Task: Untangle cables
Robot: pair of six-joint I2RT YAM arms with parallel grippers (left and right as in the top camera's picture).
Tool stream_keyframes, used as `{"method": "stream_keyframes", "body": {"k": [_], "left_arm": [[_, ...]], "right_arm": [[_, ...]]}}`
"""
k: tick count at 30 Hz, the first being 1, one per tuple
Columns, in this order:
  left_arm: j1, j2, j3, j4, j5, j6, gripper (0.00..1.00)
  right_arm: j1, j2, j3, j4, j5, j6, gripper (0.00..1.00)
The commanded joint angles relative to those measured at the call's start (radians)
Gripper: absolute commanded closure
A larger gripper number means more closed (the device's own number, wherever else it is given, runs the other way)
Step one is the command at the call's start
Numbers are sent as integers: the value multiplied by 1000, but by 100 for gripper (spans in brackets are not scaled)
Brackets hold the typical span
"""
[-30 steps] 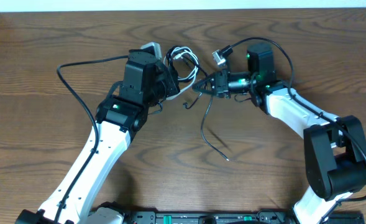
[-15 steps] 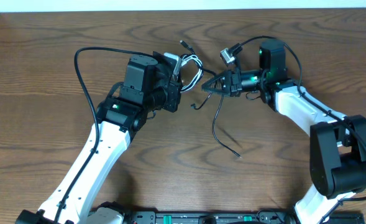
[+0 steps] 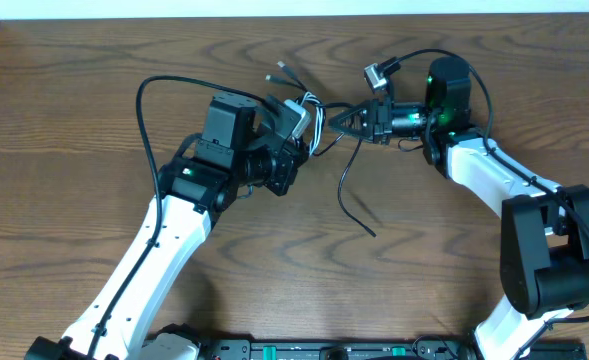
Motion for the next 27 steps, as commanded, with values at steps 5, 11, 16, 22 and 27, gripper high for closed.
{"method": "stream_keyframes", "body": {"k": [5, 11, 16, 22, 27], "left_arm": [[-22, -1, -9, -14, 24, 28, 93], [-22, 26, -10, -16, 18, 39, 92], [-22, 53, -10, -23, 17, 39, 93], [-22, 87, -10, -26, 26, 34, 93], [-23, 164, -10, -21, 36, -30, 92]], "right_arm": [[48, -21, 6, -9, 54, -53, 99], [84, -21, 6, -84, 58, -167, 99], [69, -21, 6, -313, 76, -377, 99], [5, -21, 6, -557, 154, -520, 99], [-12, -21, 6, -672, 154, -648, 99]]}}
